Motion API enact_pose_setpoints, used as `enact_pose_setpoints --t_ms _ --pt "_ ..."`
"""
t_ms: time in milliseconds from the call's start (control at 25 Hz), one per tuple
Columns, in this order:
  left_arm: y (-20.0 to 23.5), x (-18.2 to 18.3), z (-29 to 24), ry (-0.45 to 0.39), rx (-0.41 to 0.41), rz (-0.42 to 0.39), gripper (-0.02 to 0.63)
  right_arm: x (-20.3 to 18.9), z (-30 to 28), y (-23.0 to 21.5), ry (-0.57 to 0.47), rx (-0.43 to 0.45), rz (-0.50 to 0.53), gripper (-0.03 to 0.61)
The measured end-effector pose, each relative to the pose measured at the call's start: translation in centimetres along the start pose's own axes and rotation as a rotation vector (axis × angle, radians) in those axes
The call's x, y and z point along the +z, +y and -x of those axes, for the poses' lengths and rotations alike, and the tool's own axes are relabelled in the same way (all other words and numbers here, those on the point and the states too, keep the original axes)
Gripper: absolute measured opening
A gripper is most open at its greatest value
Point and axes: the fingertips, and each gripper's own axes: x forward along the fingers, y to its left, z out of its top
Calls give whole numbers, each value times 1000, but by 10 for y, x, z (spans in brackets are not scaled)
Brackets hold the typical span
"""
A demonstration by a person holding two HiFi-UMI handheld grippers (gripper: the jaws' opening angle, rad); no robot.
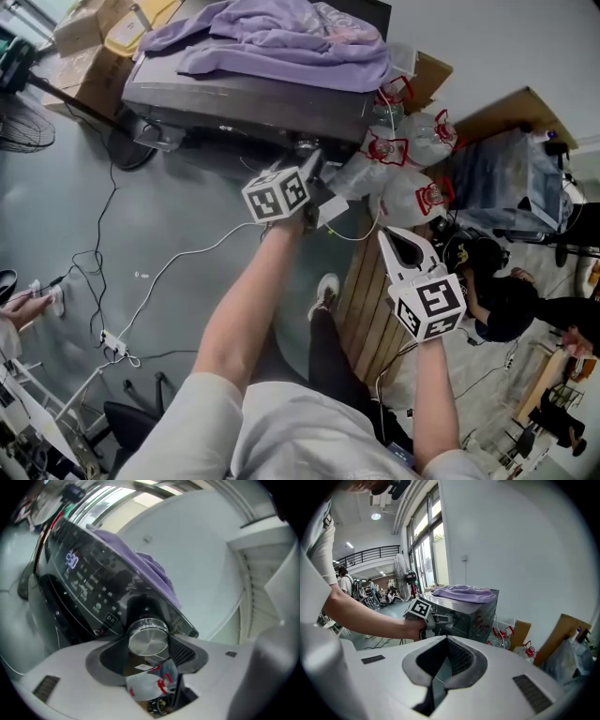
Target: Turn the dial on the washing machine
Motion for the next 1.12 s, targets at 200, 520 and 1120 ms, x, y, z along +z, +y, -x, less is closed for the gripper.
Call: enact_pose_setpoints --t_ms 200,520,1120 --pt "-1 1 -1 -11 -53 72 276 1 1 3 -2 -1 3 14" --pt "5 -3 12 38 18 -71 298 13 7 0 -21 -26 24 14" --pt "-28 146 189 -81 90 -674 18 160 47 8 -216 -130 261 14"
